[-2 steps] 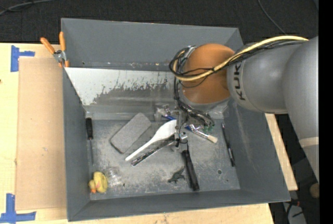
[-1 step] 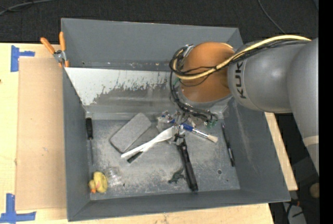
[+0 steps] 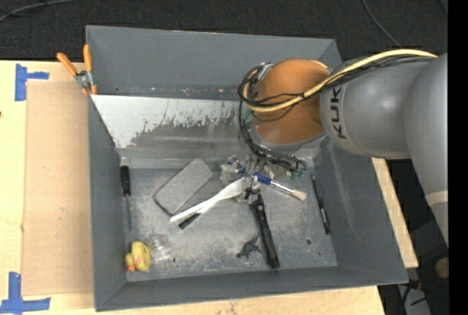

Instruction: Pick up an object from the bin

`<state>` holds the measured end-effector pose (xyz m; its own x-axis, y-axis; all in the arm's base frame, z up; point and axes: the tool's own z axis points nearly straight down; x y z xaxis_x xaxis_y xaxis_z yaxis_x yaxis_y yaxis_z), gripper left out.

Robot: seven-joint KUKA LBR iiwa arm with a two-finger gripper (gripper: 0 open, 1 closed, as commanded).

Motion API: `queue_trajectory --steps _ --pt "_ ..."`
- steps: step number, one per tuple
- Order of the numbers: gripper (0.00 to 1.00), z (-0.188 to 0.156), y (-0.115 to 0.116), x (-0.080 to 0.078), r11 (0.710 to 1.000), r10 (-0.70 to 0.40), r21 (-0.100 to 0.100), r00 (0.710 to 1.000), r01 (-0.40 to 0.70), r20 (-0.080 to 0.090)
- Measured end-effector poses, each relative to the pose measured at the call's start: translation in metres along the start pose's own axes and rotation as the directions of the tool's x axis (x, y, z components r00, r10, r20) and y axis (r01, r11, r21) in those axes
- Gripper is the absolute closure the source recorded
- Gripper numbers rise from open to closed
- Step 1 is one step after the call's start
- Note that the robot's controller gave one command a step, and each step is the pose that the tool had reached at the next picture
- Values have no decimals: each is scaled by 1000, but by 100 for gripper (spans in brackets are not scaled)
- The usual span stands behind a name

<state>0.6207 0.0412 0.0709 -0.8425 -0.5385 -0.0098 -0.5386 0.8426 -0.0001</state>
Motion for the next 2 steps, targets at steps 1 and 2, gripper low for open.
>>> queue_trajectory --steps 1,2 --pt "100 -8 0 0 1000 2 -1 1000 -2 -1" --pt "100 -19 1 0 1000 5 -1 1000 -5 1"
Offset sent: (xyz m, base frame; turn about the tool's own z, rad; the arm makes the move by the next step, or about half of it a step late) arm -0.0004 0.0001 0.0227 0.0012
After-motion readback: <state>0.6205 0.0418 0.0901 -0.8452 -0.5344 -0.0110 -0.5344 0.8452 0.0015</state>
